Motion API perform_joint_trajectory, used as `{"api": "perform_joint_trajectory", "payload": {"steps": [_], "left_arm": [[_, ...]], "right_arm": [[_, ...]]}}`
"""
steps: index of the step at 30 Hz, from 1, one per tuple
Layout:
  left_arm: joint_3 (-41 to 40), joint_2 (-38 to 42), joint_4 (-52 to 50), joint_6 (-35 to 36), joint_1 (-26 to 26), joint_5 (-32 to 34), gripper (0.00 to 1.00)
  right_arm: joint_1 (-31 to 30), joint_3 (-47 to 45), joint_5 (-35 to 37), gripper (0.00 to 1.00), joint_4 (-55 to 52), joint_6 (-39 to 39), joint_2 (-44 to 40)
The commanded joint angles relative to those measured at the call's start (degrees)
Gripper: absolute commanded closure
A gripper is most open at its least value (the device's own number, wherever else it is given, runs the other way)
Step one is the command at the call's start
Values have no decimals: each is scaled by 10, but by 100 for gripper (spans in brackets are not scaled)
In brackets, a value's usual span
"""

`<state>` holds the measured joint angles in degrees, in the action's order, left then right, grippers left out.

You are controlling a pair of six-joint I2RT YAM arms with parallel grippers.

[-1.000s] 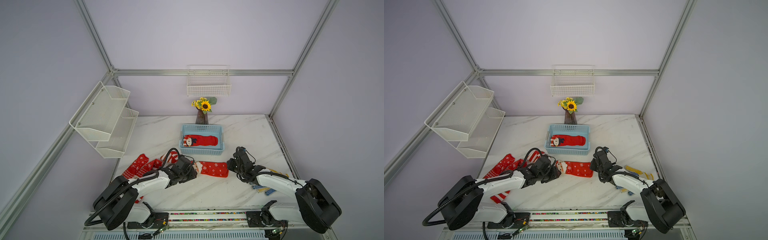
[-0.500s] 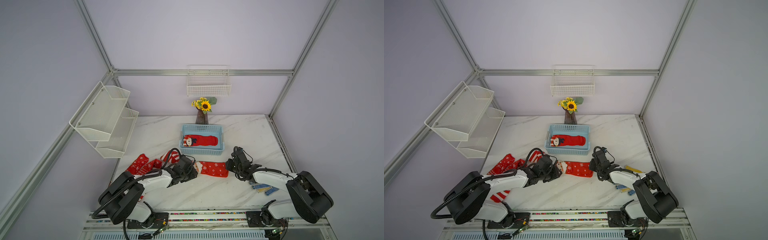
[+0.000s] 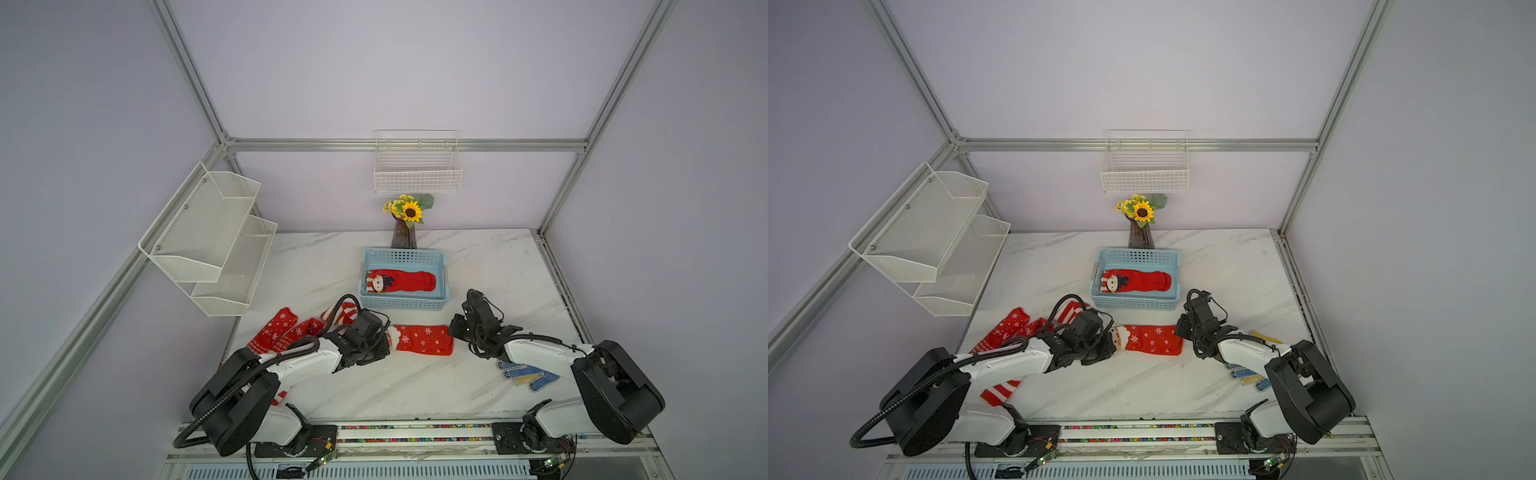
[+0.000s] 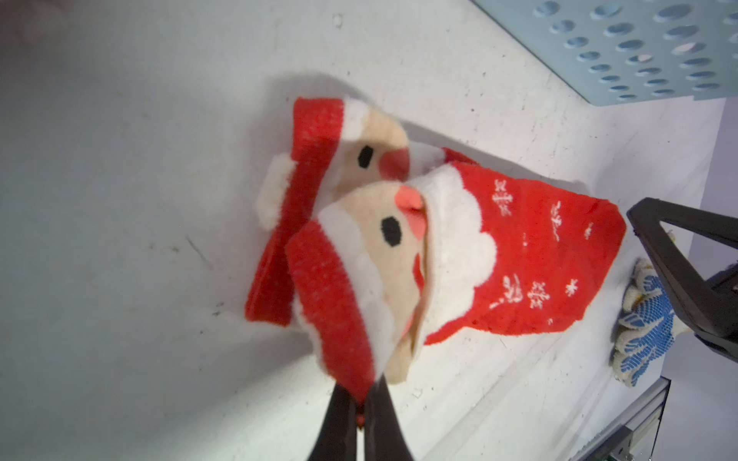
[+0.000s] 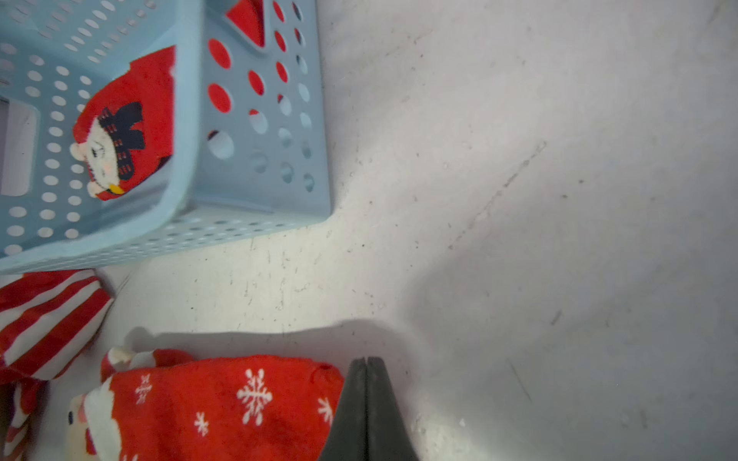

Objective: Place the socks together as a pair
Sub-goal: Place the sock in the sock.

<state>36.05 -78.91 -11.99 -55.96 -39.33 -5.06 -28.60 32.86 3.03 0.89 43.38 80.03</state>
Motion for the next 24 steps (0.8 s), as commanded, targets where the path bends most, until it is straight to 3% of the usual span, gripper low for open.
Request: {"api": "perform_joint_trajectory", "payload": {"steps": [1,5,9,11,16,19,24], "left_arm": [[51,28,-43,51,9,-27,96],[82,35,-87,85,11,-54,96],[112,39,-145,131,13,-31,96],[128,34,-172,157,14,-17,96],[181,0,-250,222,17,-6,96],[193,-15,-272,238,18,12,95],[200,-45,-277,250,20,40,94]], "right_arm": [[3,14,-32,100,-9,15,-52],[3,10,-40,100,-26,17,-72],[3,6,-27,100,-40,8,-82],[3,8,-30,91,-35,3,-71],[3,35,-59,86,-20,-22,2],[3,38,-68,77,3,-22,31],[3,49,-68,76,2,-28,56]]}}
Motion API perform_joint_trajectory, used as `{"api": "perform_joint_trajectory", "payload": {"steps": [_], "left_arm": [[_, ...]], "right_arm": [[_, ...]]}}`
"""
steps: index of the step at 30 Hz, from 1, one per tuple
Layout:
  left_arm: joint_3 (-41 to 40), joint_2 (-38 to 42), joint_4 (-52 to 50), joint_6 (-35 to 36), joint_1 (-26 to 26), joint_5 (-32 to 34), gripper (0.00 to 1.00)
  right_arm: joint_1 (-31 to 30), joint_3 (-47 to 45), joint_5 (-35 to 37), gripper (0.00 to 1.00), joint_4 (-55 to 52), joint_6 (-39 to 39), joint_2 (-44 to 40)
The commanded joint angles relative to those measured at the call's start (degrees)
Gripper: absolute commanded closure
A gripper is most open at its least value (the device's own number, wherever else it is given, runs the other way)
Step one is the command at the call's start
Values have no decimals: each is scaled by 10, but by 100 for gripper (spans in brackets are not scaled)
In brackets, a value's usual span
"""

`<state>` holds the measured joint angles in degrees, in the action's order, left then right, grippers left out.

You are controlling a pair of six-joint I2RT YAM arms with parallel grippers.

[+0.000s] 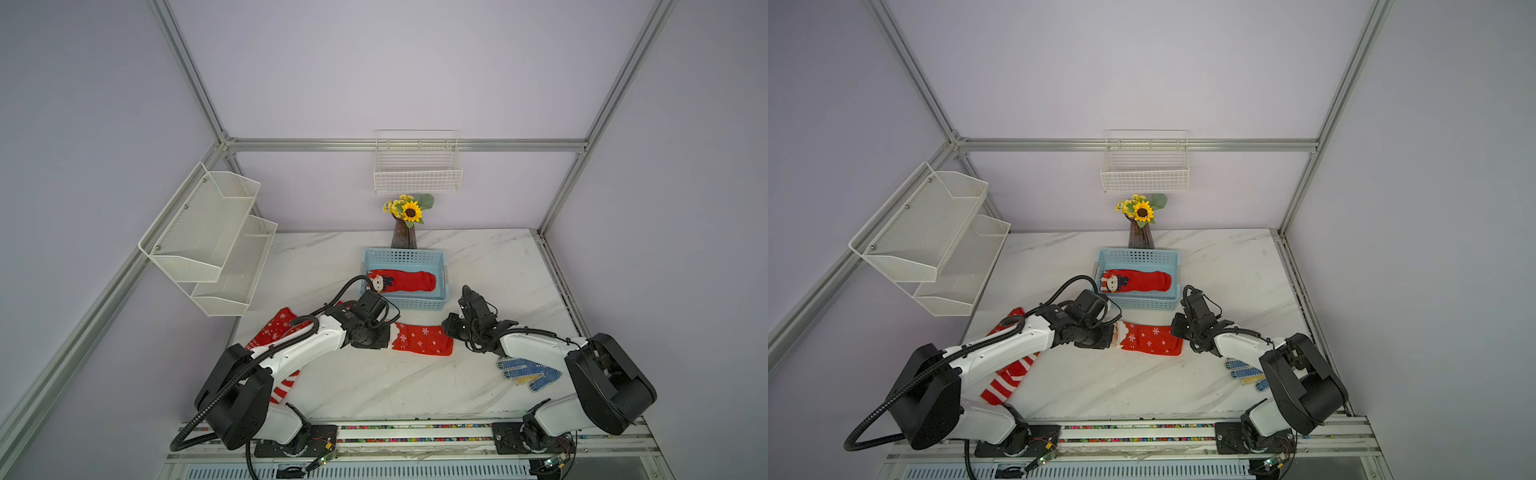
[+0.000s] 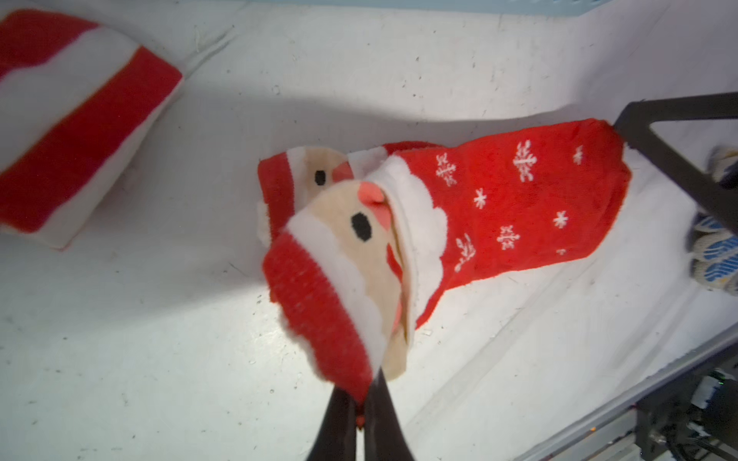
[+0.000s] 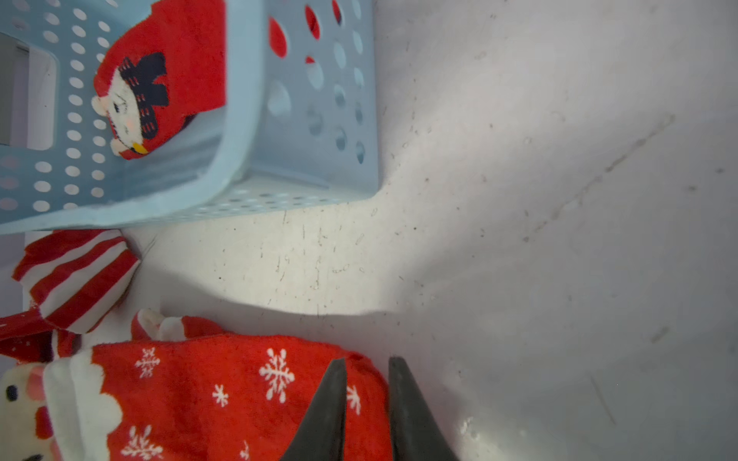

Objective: Place the socks together as a pair
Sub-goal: Place the sock in the sock.

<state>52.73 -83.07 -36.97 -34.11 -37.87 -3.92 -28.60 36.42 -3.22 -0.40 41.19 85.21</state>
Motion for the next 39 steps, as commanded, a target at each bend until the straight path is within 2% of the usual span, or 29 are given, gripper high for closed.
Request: {"api": "perform_joint_trajectory", "payload": {"steps": [1,9,27,30,36,39], "left_arm": [[36,-6,-30,32,5,35,95],[35,-17,-37,38,9,56,97],[23,-16,-27,24,9,51,98],[23,-18,-25,25,10,49,98],[24,-16,-25,30,10,47,98],[29,-9,-34,34,9,49,98]], "right_arm": [[3,15,-2,76,11,-7,7],[3,9,-6,73,14,-4,15],[-10,-2,-45,73,27,-10,-5],[-14,0,-44,79,25,-12,2],[-20,4,-35,99,8,-12,-14],[-22,8,-32,100,-13,-9,-36]]}}
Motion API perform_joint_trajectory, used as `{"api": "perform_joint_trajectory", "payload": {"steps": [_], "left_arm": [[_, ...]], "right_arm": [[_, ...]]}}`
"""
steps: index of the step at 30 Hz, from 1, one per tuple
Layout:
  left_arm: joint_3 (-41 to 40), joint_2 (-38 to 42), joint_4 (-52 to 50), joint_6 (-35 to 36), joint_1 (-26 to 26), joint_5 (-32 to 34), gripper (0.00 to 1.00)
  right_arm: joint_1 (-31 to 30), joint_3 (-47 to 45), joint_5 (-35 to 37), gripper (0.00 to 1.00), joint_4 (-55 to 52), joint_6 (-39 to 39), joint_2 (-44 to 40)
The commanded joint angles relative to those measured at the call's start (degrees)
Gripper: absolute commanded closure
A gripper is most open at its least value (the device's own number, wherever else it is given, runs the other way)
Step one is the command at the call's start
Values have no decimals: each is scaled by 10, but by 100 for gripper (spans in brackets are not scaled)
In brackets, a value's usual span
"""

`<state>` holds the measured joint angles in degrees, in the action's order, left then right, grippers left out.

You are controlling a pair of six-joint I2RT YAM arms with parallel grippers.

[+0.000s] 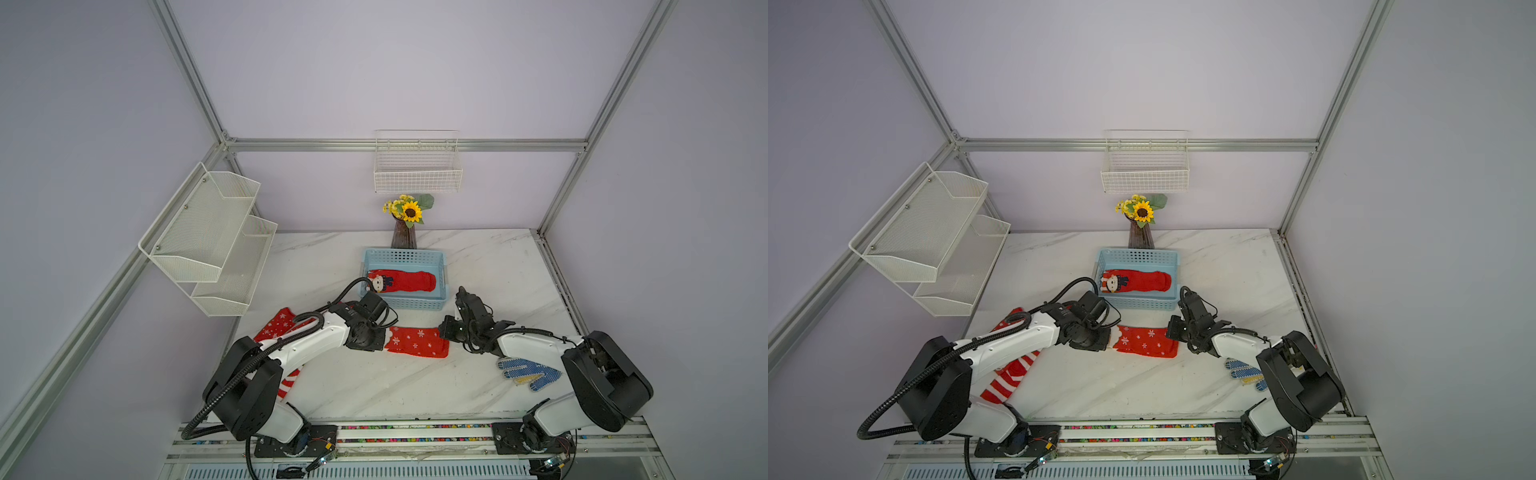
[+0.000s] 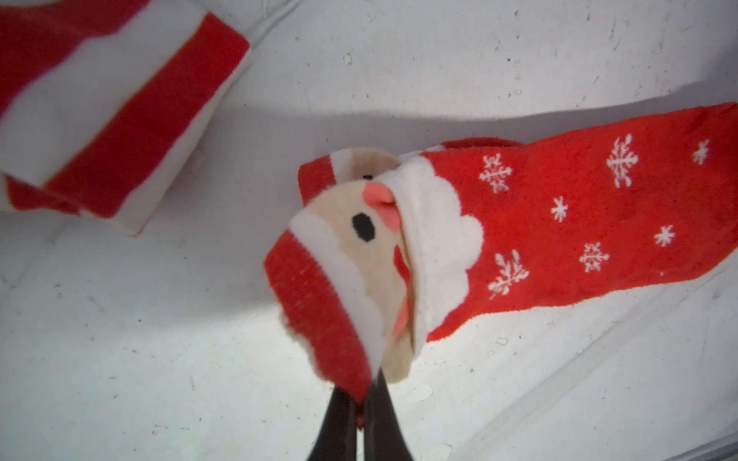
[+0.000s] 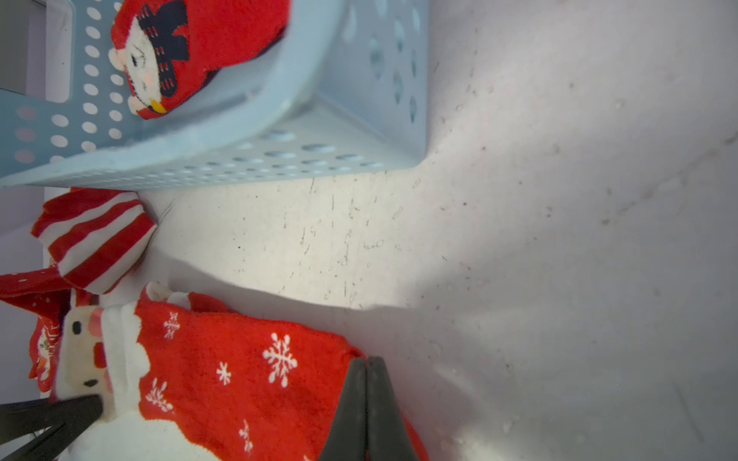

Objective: Place the socks together as a pair
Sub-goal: Place the sock in the sock.

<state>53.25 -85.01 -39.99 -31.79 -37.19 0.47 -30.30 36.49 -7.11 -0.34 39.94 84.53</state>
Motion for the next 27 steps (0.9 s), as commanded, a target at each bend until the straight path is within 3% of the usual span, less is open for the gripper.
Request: {"api": "perform_joint_trajectory", "payload": {"steps": [1,9,17,27], "left_arm": [[26,14,-7,12,3,6,98],[37,30,-15,29,3,-5,98],[52,9,-21,54,4,14,98],[74,-36,-21,63,4,3,98]], "right_arm": [[-7,7,9,100,-21,6,-43],[-52,3,40,100,-99,51,-151],[-98,-4,116,100,-161,97,-220],[-98,-4,161,100,-167,97,-205]]}}
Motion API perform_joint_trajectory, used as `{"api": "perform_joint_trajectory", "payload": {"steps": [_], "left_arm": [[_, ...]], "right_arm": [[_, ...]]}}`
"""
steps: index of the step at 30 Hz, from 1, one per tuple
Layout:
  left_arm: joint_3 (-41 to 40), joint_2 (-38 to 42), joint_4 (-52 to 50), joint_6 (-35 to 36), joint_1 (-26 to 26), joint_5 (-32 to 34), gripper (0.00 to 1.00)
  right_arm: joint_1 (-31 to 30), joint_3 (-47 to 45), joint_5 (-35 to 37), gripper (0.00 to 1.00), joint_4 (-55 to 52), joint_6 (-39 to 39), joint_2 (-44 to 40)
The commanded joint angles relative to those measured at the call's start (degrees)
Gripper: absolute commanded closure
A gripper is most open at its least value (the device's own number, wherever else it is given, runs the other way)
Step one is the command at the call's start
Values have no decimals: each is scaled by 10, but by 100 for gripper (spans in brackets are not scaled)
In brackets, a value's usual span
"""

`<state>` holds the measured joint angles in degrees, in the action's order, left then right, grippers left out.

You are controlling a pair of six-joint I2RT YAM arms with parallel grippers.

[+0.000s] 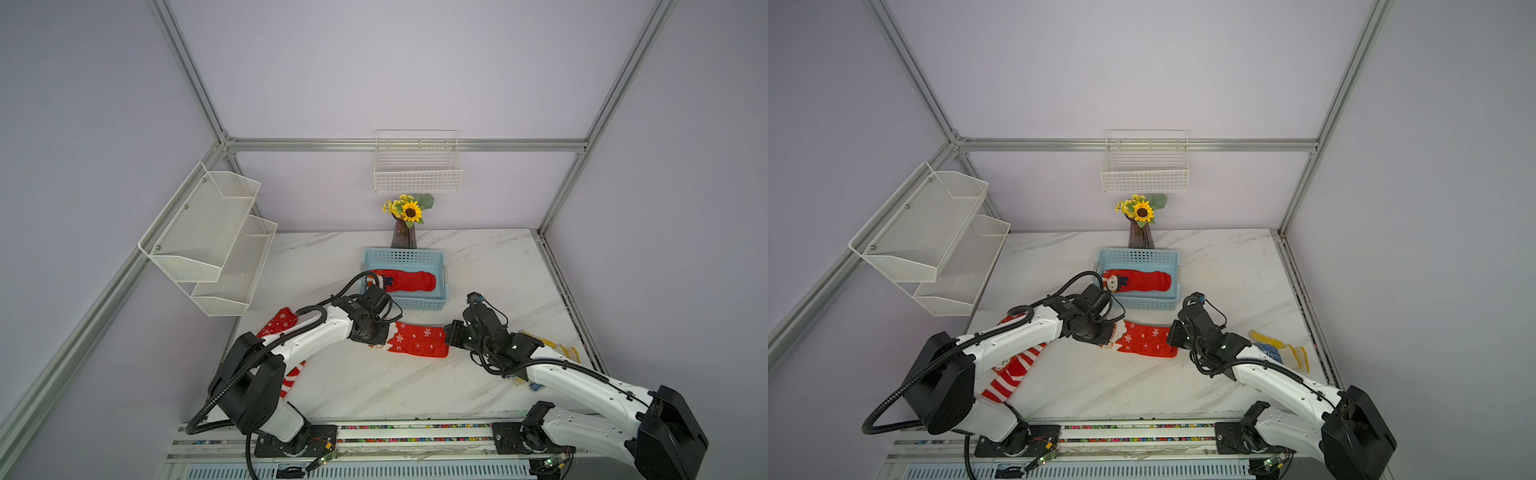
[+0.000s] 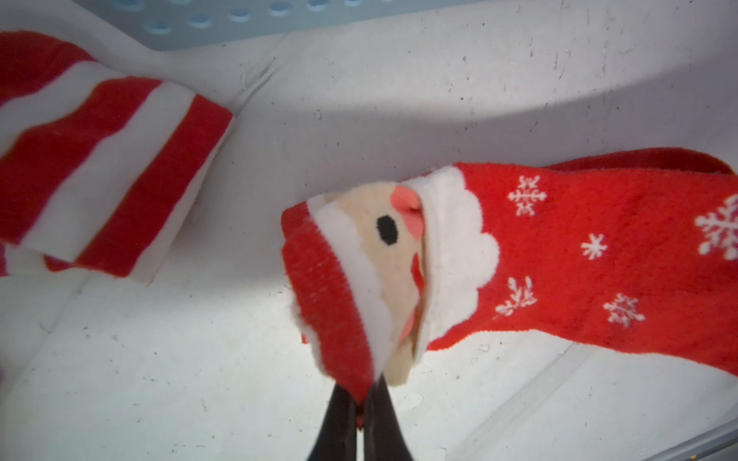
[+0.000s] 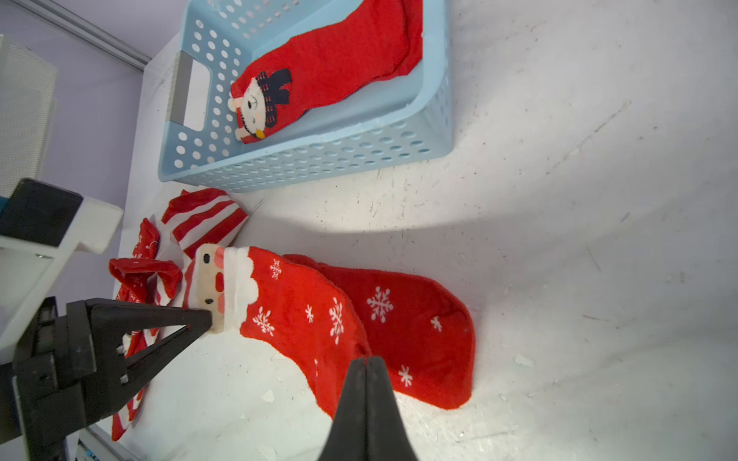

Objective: Place the socks together as a pair
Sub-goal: Place the sock in the sock.

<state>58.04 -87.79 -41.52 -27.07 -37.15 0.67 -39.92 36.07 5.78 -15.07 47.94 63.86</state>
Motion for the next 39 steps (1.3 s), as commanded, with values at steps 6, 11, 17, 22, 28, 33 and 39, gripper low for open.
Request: {"api": "perform_joint_trajectory", "payload": {"steps": [6,11,17,22,28,33,39], "left_arm": [[25,-14,-8,20,3,6,98],[21,-18,-8,22,3,15,98],[21,-29,-8,27,3,6,97],[17,-29,-6,19,3,8,92],[21,-32,-4,11,3,0,77],[16,0,0,-1,3,23,45],[7,35,3,-31,6,71,22]], "right_arm": [[-2,1,32,100,-11,10,41],[-2,5,44,100,1,6,59],[-1,12,51,100,4,0,83],[-1,11,63,100,3,2,101],[1,13,67,100,17,-8,107],[1,31,68,66,10,-18,111],[0,5,40,46,7,-12,85]]}}
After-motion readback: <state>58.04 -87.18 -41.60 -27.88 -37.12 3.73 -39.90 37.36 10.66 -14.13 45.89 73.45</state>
